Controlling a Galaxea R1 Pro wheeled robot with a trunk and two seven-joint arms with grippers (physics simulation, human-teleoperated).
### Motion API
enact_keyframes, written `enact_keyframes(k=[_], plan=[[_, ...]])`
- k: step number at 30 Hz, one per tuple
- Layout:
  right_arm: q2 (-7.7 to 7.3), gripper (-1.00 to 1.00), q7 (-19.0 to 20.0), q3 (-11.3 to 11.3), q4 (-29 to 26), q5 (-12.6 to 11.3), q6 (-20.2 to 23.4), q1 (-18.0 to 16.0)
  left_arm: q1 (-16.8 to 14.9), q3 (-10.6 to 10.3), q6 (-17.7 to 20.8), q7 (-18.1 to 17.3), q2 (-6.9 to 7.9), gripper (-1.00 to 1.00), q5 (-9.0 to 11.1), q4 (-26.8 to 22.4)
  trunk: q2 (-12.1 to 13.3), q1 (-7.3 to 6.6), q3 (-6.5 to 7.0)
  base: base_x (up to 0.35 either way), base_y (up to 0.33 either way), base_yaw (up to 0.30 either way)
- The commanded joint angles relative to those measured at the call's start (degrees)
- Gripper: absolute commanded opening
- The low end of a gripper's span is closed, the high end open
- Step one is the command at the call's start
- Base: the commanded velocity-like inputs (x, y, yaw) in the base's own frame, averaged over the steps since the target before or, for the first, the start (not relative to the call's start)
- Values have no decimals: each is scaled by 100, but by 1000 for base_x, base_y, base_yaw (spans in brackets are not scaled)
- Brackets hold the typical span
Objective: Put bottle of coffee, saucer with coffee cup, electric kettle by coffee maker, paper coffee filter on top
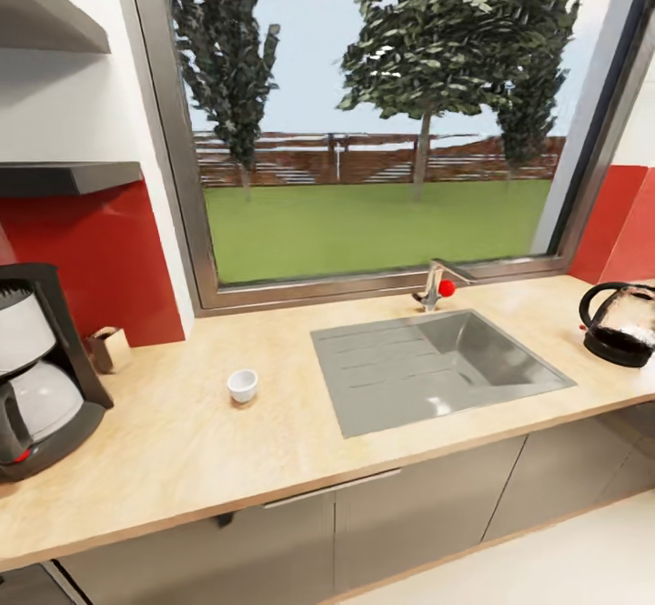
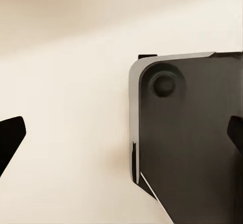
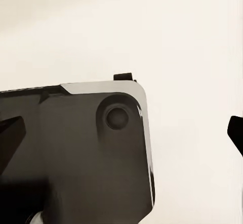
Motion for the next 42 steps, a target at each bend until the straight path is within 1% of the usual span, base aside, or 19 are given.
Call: enact_keyframes(k=[1, 9, 25, 42], plan=[[0, 100, 21, -51, 6, 60, -20, -5, 3, 51, -9, -33, -4, 100, -57, -12, -10, 4, -10, 166, -262, -269], [0, 100, 21, -51, 6, 60, -20, -5, 3, 61, -12, -1, -4, 100, -42, -12, -10, 4, -10, 157, -262, -268], [0, 100, 19, -51, 6, 66, -20, -5, 3, 84, -9, 11, -4, 100, -26, -7, -10, 4, -10, 98, -271, -268], [0, 100, 12, -51, 6, 68, -20, -5, 3, 85, -9, 18, 2, 100, -23, -12, -10, 4, -10, 171, -270, -268]])
